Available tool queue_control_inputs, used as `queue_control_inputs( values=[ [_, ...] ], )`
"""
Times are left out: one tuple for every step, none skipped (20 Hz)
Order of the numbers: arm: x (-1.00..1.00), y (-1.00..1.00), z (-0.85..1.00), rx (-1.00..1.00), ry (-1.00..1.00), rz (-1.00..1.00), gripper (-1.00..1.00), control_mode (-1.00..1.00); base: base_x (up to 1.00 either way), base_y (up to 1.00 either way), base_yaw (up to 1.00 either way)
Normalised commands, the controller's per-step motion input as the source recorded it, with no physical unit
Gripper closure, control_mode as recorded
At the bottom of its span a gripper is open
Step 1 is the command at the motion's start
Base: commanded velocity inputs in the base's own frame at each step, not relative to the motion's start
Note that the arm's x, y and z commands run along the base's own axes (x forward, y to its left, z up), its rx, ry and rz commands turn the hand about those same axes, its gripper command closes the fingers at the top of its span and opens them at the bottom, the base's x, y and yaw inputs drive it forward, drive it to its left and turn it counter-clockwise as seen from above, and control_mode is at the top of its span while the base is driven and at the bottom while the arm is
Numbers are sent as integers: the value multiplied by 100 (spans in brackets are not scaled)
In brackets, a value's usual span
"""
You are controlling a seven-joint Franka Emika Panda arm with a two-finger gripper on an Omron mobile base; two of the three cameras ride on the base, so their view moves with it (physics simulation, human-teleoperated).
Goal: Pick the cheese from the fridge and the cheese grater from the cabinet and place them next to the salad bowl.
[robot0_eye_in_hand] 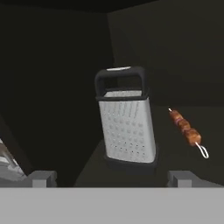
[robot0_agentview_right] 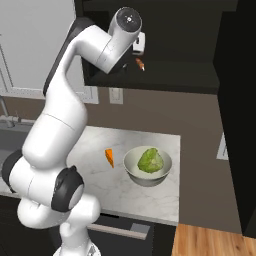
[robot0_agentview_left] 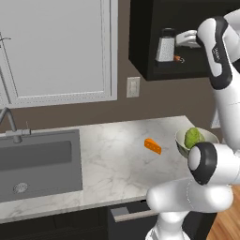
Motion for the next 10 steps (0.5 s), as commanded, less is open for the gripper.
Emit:
queue_control_inputs(
  values=[
    [27, 0, 0, 1, -4, 4, -100, -100, 0, 0, 0],
    [24, 0, 0, 1, -3, 3, -100, -100, 0, 0, 0],
    [24, 0, -1, 0, -2, 3, -100, -100, 0, 0, 0],
    [24, 0, -5, 0, -1, 3, -100, -100, 0, 0, 0],
    [22, -4, -5, 0, -1, 4, -100, -100, 0, 0, 0],
    [27, -11, -4, 0, -1, 5, -100, -100, 0, 0, 0],
    [28, -14, -3, 0, -1, 7, -100, -100, 0, 0, 0],
    [27, -13, -3, 0, -1, 7, -100, -100, 0, 0, 0],
    [26, -12, -4, 0, -2, 7, -100, -100, 0, 0, 0],
    [26, -11, -5, 0, -1, 7, -100, -100, 0, 0, 0]
  ],
)
